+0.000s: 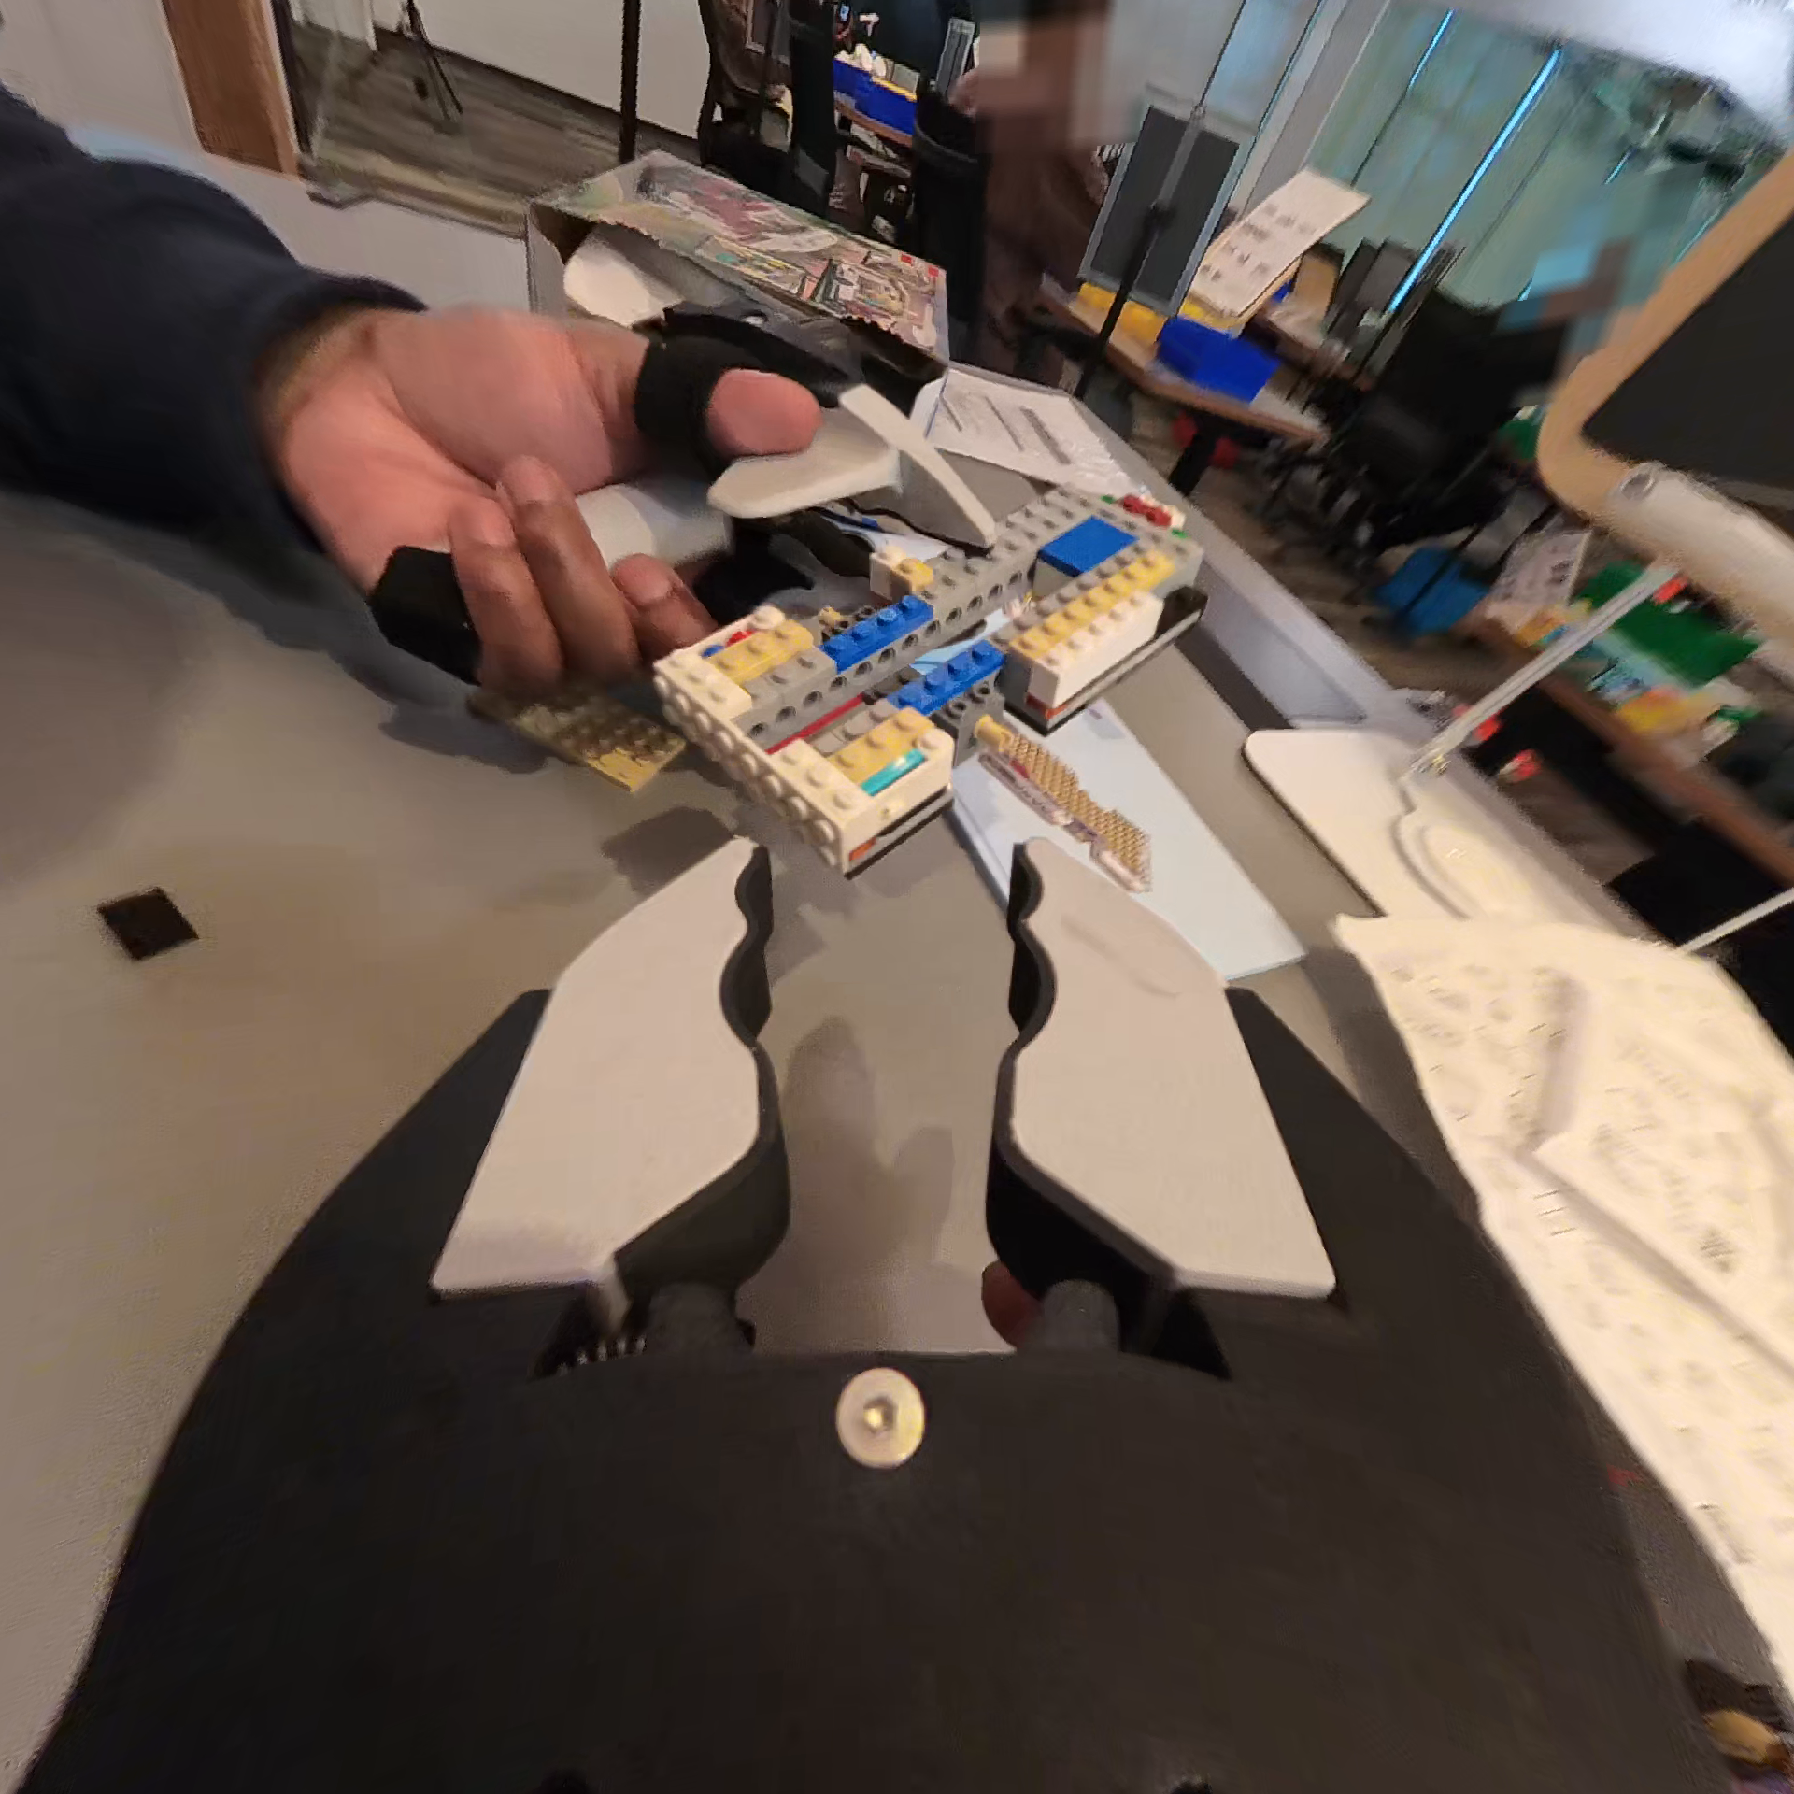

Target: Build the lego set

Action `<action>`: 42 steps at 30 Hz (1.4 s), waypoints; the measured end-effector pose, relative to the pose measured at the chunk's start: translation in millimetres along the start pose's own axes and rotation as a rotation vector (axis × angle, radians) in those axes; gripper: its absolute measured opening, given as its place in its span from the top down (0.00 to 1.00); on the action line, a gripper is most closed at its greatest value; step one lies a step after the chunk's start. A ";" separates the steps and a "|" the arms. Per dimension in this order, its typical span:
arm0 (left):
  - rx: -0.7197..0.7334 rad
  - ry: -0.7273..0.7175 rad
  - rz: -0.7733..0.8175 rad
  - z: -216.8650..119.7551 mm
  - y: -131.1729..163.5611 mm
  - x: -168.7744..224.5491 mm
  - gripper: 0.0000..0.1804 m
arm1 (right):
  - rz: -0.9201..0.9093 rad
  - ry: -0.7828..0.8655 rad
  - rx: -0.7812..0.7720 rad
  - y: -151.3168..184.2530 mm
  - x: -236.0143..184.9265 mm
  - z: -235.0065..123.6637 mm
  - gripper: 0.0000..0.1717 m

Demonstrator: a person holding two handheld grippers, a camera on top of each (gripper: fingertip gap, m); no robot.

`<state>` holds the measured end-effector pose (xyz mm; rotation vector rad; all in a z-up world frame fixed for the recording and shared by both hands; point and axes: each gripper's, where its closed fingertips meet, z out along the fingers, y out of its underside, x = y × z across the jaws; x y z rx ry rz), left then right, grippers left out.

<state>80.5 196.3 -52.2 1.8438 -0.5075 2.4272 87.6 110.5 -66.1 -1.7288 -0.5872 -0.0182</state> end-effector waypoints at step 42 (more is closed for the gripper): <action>-0.063 -0.055 0.108 6.3 23.6 7.5 0.71 | -0.980 0.589 -0.173 -4.0 8.2 26.2 0.88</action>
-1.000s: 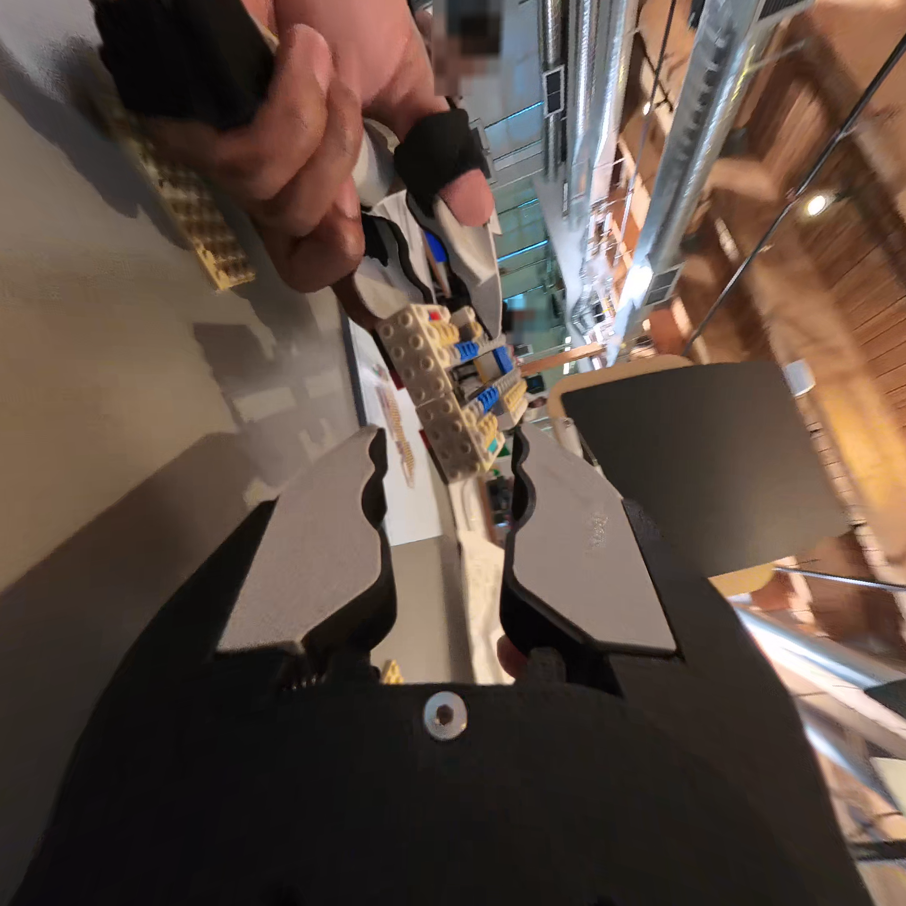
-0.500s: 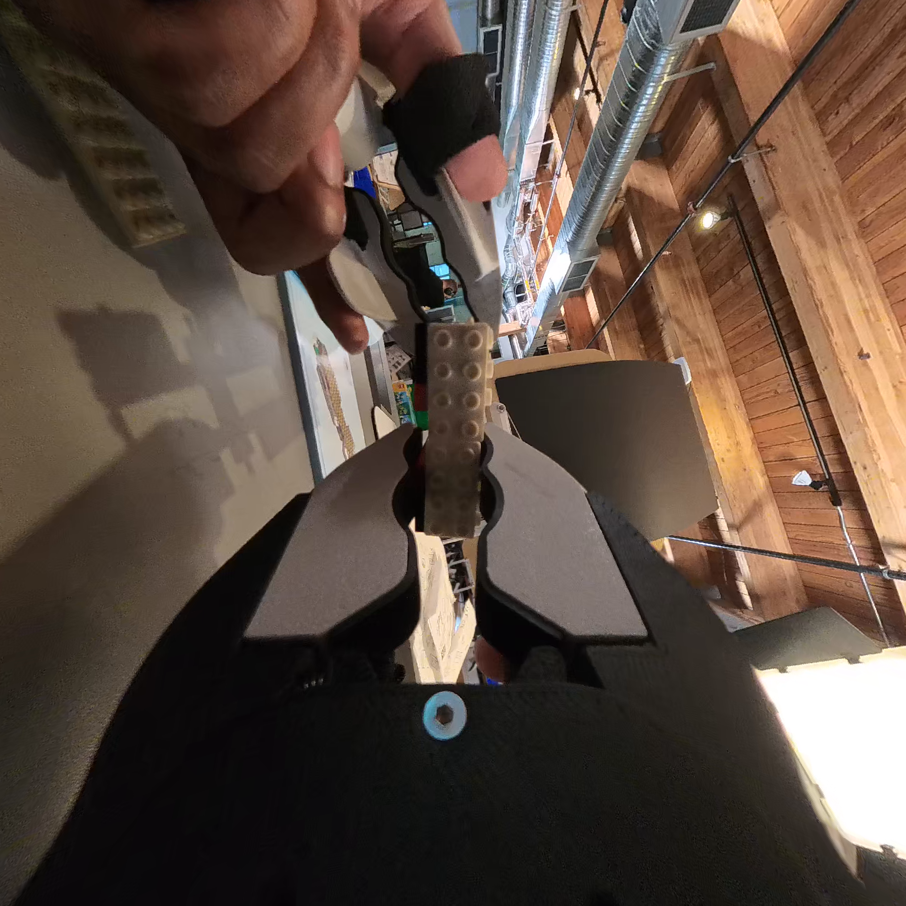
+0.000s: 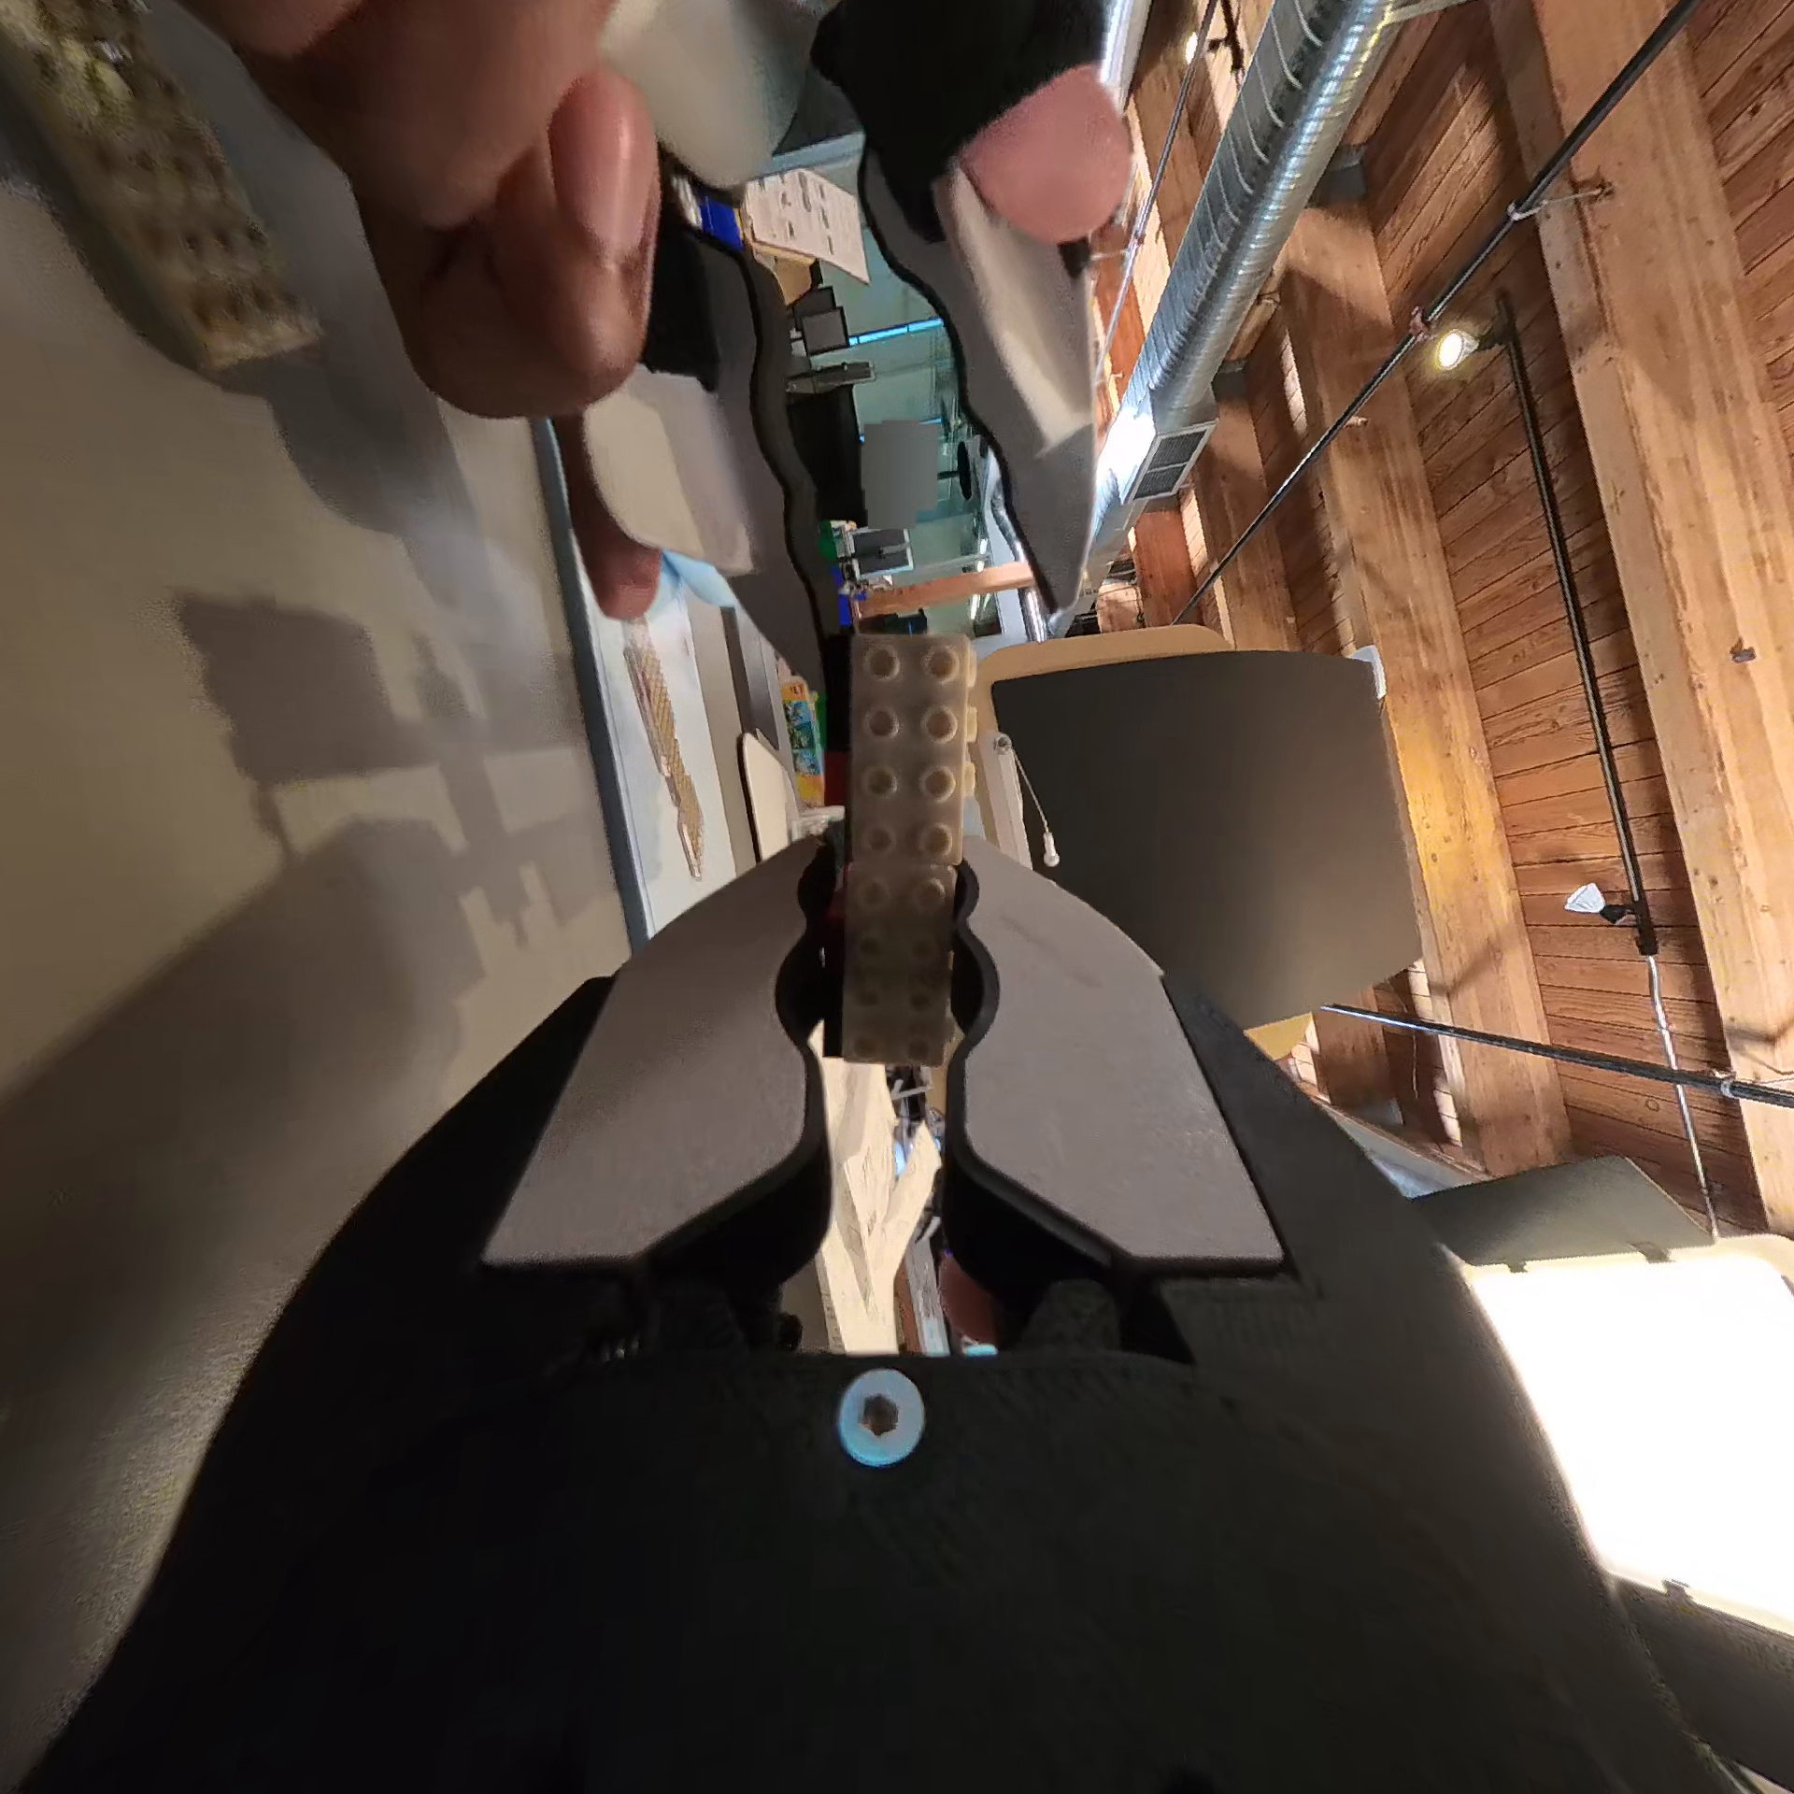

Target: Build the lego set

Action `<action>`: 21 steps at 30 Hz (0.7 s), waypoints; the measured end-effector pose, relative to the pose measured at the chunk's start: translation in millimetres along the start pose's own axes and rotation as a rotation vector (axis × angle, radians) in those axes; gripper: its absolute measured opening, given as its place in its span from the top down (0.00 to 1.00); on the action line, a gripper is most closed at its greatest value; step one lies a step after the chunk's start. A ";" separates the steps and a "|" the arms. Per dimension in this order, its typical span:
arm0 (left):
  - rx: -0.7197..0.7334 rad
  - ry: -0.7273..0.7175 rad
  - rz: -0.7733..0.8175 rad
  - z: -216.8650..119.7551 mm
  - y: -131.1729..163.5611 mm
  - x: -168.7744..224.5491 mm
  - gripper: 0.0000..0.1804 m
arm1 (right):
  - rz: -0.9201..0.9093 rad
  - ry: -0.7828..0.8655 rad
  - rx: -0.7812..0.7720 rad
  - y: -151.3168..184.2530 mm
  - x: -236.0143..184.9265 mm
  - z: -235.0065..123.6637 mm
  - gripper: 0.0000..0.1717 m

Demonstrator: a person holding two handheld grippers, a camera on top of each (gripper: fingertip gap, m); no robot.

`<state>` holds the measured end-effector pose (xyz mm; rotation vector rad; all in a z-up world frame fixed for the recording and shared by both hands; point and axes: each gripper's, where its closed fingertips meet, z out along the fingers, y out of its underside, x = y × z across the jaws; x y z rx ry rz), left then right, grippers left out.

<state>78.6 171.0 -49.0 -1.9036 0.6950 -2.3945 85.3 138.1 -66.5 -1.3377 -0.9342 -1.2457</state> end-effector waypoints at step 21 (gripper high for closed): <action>-0.127 -0.086 -0.024 3.6 27.6 -22.4 0.88 | -0.035 -0.050 0.045 -15.3 -9.1 -4.0 0.83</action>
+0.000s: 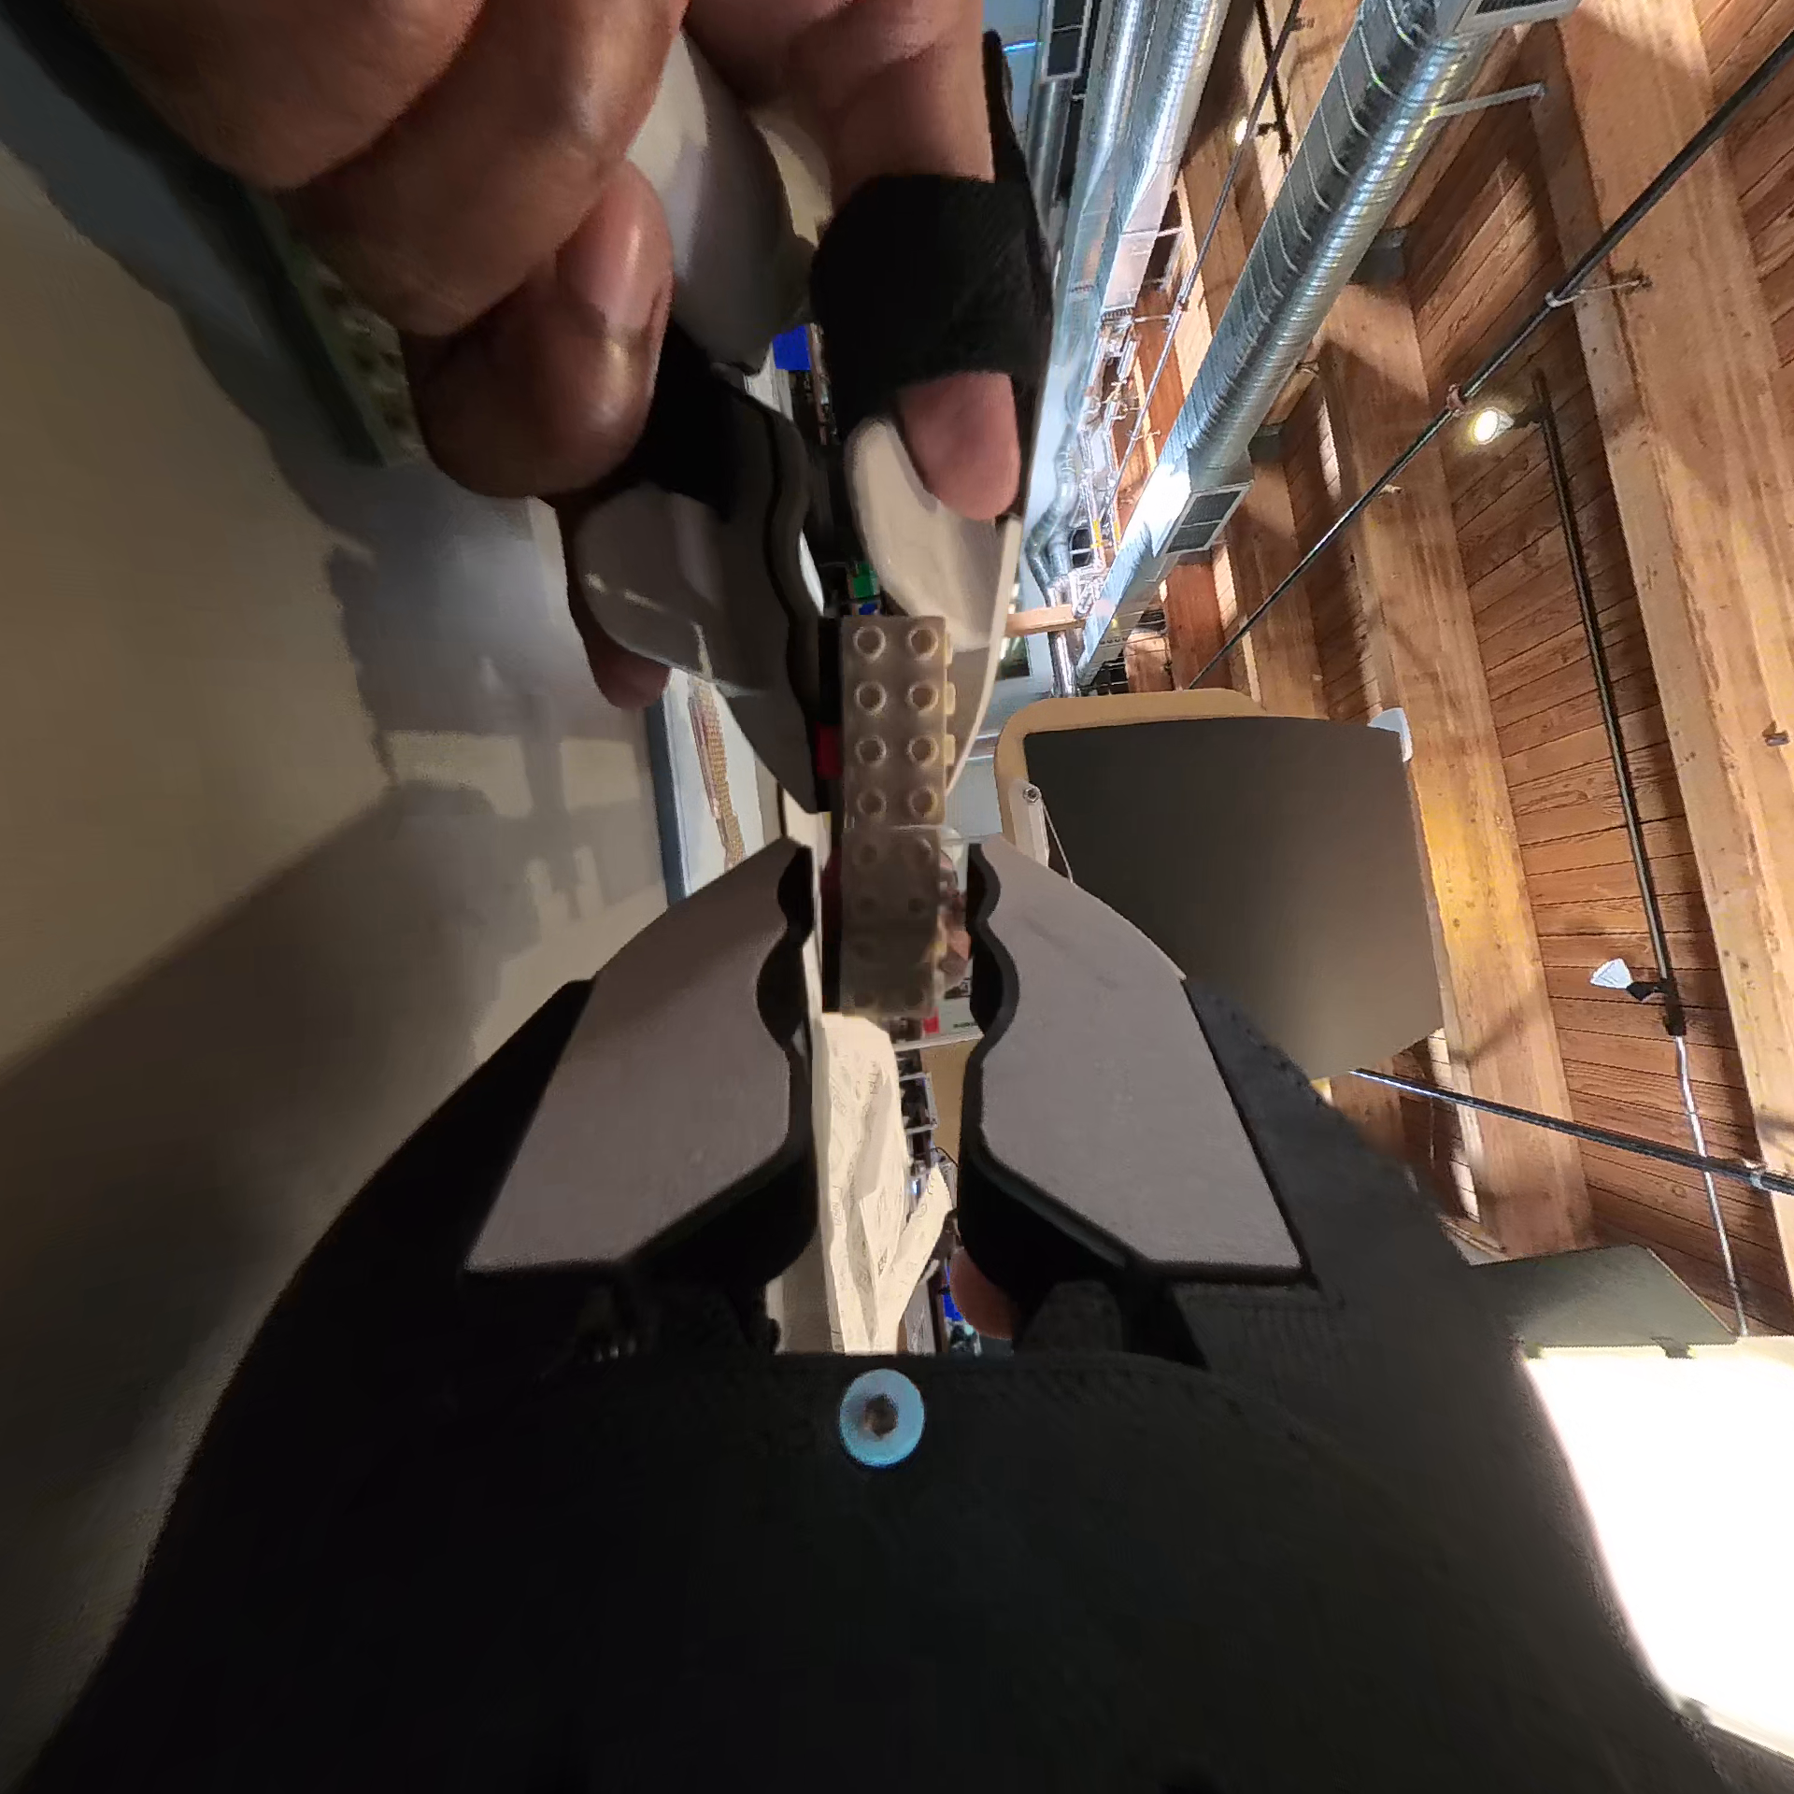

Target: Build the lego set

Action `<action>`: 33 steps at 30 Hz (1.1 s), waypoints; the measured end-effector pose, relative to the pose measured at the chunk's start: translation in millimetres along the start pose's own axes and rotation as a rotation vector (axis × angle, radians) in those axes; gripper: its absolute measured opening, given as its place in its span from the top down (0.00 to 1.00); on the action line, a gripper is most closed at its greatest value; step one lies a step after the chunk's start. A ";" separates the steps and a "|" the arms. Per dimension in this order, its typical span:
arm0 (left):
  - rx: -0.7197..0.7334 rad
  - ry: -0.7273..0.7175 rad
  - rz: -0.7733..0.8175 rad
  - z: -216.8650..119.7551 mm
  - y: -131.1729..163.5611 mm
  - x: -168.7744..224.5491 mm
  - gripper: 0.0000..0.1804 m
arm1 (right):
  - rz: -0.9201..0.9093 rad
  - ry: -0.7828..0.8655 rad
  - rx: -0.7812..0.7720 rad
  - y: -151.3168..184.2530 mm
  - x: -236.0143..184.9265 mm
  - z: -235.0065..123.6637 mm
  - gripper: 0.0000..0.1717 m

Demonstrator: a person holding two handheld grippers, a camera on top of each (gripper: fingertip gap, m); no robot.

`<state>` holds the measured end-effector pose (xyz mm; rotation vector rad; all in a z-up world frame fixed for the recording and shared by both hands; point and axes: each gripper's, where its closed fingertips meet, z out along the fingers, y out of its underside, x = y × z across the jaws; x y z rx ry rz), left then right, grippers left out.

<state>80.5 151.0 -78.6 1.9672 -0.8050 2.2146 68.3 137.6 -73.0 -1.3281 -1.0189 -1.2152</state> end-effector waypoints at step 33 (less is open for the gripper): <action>-0.068 0.044 0.081 1.3 19.0 15.9 0.87 | 0.768 -1.145 0.098 -99.5 -85.3 -91.8 0.89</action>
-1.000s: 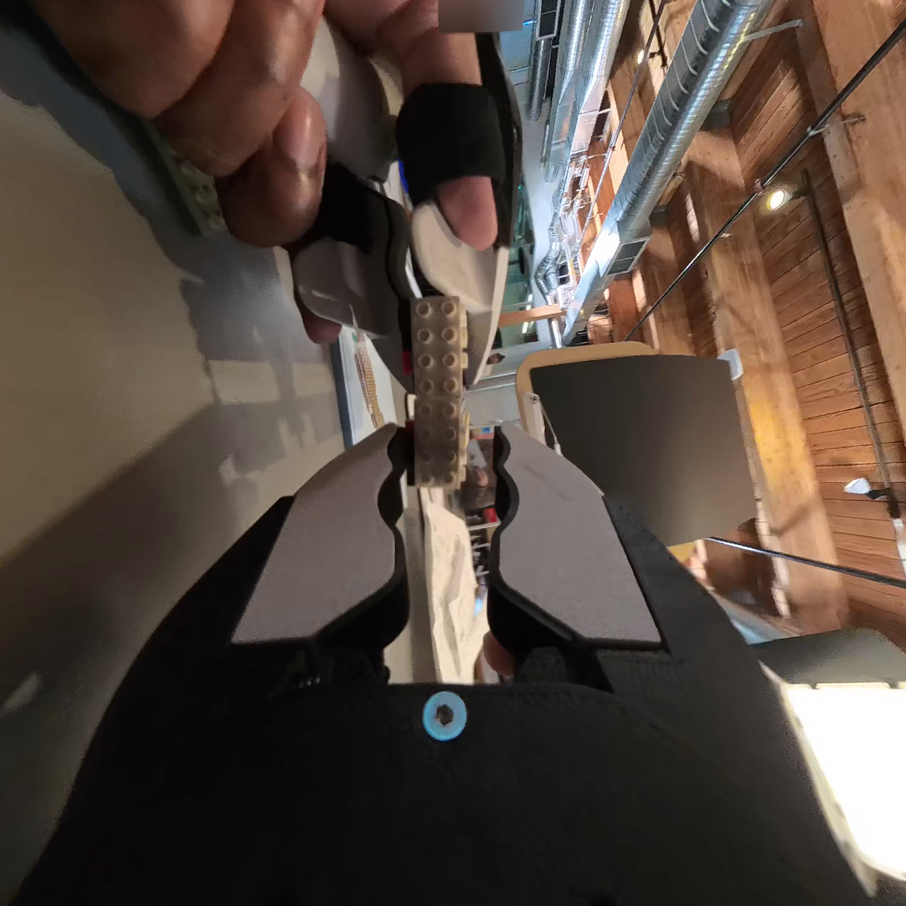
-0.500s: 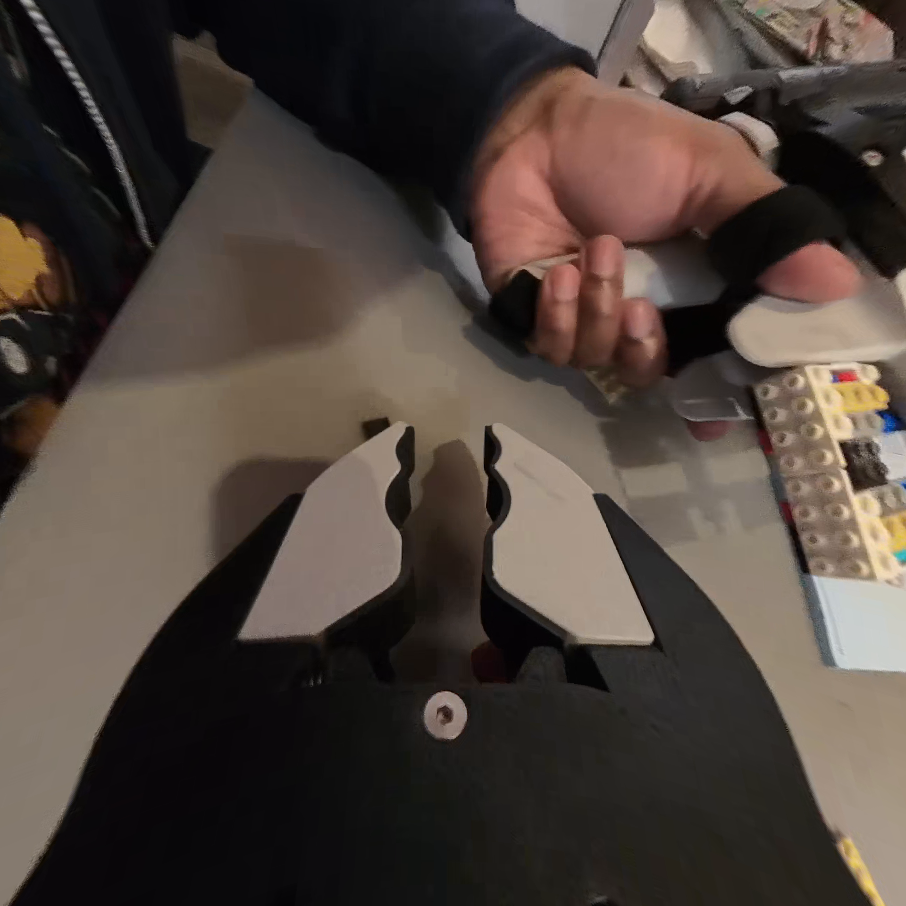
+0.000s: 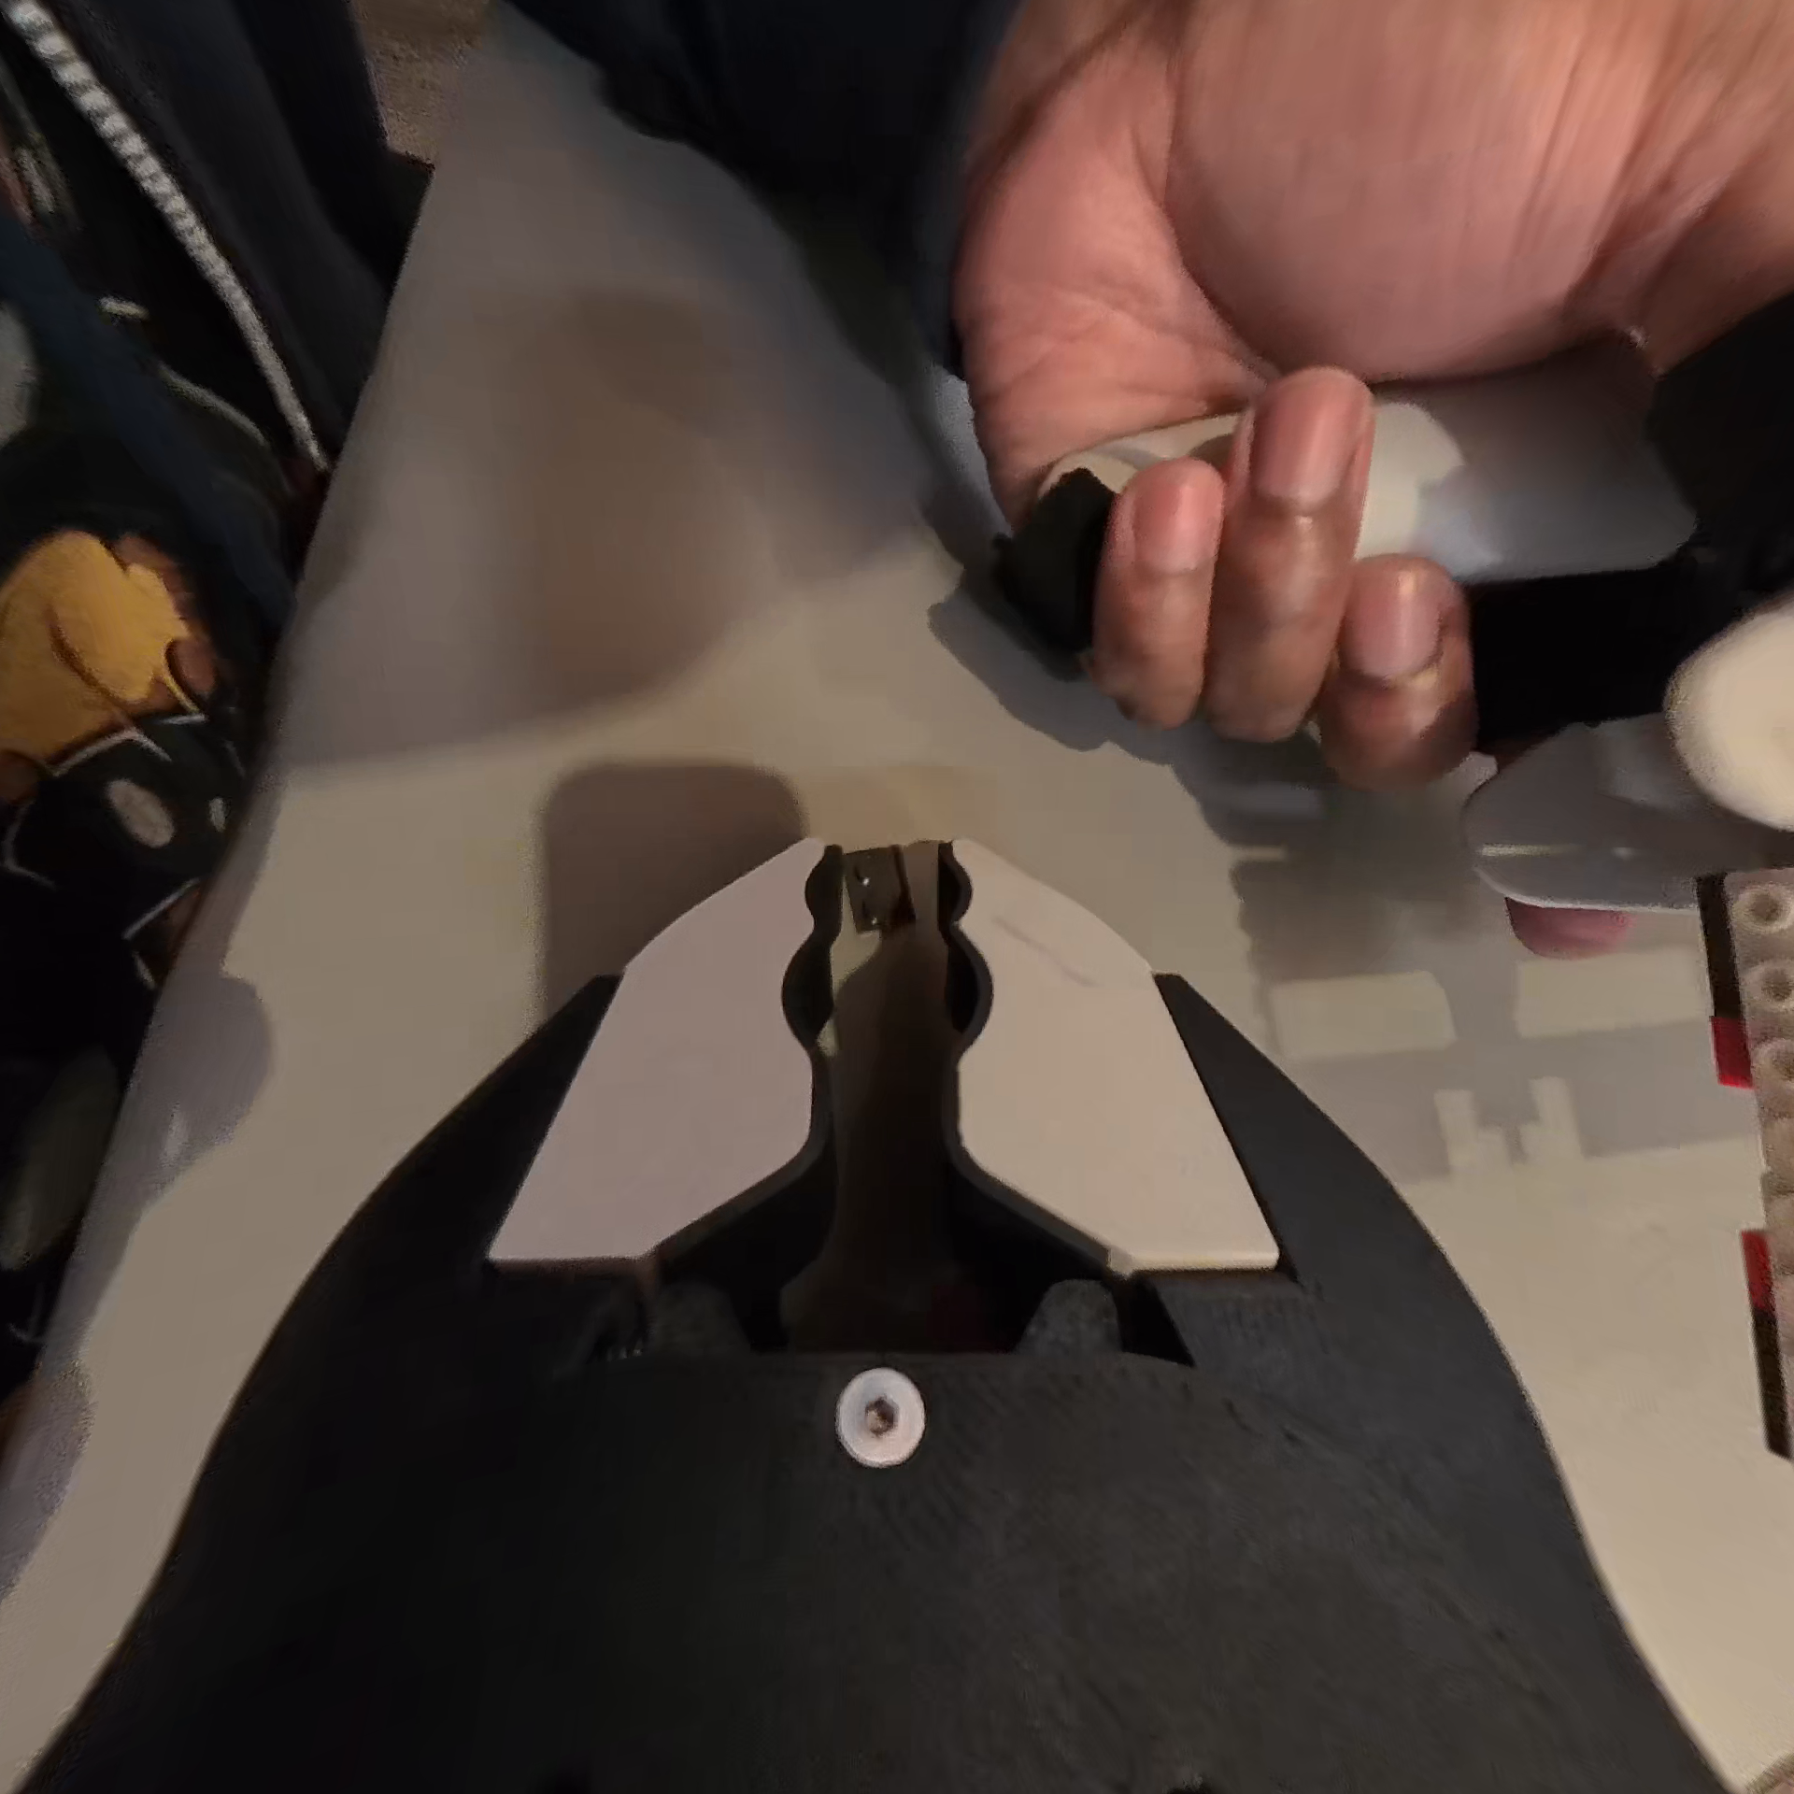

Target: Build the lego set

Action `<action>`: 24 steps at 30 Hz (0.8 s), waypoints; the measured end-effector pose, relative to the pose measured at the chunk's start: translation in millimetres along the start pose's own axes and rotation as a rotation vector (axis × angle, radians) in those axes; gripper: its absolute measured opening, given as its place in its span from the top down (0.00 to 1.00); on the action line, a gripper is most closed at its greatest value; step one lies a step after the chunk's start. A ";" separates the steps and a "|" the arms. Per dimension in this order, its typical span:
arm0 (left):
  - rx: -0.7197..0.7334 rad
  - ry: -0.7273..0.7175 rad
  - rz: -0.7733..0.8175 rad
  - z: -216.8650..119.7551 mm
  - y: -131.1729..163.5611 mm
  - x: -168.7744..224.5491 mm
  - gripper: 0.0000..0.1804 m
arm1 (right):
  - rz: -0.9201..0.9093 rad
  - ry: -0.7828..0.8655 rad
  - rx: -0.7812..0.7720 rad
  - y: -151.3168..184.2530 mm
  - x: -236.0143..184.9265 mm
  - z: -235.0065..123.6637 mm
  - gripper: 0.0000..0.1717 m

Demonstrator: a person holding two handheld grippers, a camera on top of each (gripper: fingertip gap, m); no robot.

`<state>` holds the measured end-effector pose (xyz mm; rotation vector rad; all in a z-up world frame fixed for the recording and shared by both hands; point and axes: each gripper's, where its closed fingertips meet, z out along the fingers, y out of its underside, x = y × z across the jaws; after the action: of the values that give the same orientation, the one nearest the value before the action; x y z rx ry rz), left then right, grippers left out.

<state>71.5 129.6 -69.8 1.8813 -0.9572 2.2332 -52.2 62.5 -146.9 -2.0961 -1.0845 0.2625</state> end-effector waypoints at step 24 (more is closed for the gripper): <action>0.068 -0.036 0.080 -12.0 -23.3 -0.1 0.87 | 0.187 0.244 0.006 23.5 67.8 -20.0 0.93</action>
<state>71.2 154.2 -61.0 1.9512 -0.9907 2.3130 14.1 95.8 -139.3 -2.1609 -0.7451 0.0952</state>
